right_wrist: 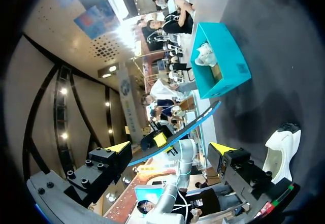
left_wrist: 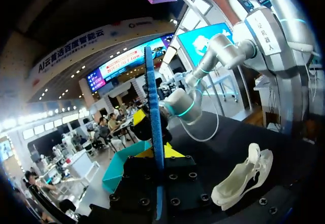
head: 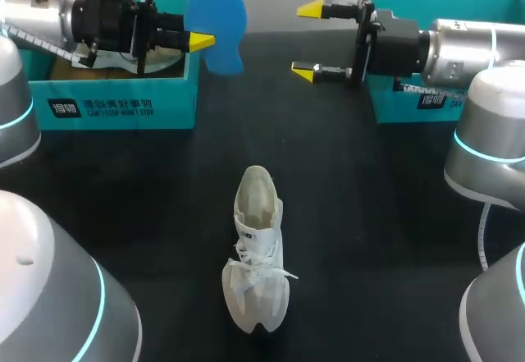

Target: Take the shoe out of the shoebox, open the shoe tongue, remove and reinsert the insole, then place the shoe into the shoebox

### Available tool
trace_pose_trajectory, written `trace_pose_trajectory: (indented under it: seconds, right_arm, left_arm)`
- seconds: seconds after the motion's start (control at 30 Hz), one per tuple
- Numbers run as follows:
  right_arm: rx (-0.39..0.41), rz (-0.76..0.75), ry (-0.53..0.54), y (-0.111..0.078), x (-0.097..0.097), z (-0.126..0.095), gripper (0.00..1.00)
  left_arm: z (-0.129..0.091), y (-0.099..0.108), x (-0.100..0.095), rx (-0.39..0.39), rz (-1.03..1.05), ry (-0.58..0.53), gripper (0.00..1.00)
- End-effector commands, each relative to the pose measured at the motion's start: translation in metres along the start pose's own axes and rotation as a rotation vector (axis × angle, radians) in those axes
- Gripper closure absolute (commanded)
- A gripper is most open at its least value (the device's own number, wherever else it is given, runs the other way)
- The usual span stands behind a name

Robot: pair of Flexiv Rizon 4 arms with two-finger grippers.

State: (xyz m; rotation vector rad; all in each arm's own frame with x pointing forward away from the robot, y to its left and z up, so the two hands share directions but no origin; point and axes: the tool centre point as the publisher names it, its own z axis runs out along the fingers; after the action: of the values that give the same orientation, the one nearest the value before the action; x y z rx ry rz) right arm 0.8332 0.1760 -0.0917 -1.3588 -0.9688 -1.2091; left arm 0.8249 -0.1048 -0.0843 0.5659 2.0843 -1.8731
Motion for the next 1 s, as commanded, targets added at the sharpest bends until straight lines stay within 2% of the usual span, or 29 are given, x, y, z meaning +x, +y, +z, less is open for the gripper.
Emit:
trace_pose_trajectory:
  seconds: [0.03,0.3,0.33,0.4,0.43,0.47,0.53,0.57,0.6,0.67,0.73,1.0]
  right_arm:
    - [-0.001,0.001,-0.002,0.0,0.0,0.002,0.0]
    - [-0.001,0.001,-0.002,0.0,0.0,0.002,0.0]
    - [-0.001,0.001,-0.002,0.0,0.0,0.002,0.0]
    - [-0.001,0.001,-0.002,0.0,0.0,0.002,0.0]
    - [-0.001,0.001,-0.002,0.0,0.0,0.002,0.0]
    - [-0.001,0.001,-0.002,0.0,0.0,0.002,0.0]
    - [-0.001,0.001,-0.002,0.0,0.0,0.002,0.0]
    - [-0.001,0.001,-0.002,0.0,0.0,0.002,0.0]
    - [-0.001,0.001,-0.002,0.0,0.0,0.002,0.0]
    - [-0.001,0.001,-0.002,0.0,0.0,0.002,0.0]
    - [-0.001,0.001,-0.002,0.0,0.0,0.002,0.0]
    - [-0.001,0.001,-0.002,0.0,0.0,0.002,0.0]
  left_arm:
    - [0.0,0.003,0.001,0.031,0.296,-0.011,1.0]
    - [0.0,0.003,0.001,0.031,0.296,-0.011,1.0]
    - [0.0,0.004,0.001,0.065,0.361,-0.017,1.0]
    - [0.0,0.006,0.002,0.031,0.444,-0.038,1.0]
    - [0.0,0.006,0.002,0.06,0.492,-0.043,1.0]
    - [0.001,0.008,0.003,0.016,0.527,-0.039,1.0]
    - [0.003,0.009,0.003,0.012,0.61,-0.033,1.0]
    - [0.007,0.01,0.004,-0.035,0.676,-0.025,1.0]
    - [0.008,0.01,0.005,-0.007,0.71,-0.03,1.0]
    - [0.01,0.01,0.008,-0.042,0.824,-0.048,1.0]
    - [0.01,0.011,0.007,-0.021,0.899,-0.054,1.0]
    - [0.01,0.011,0.007,-0.021,0.899,-0.054,1.0]
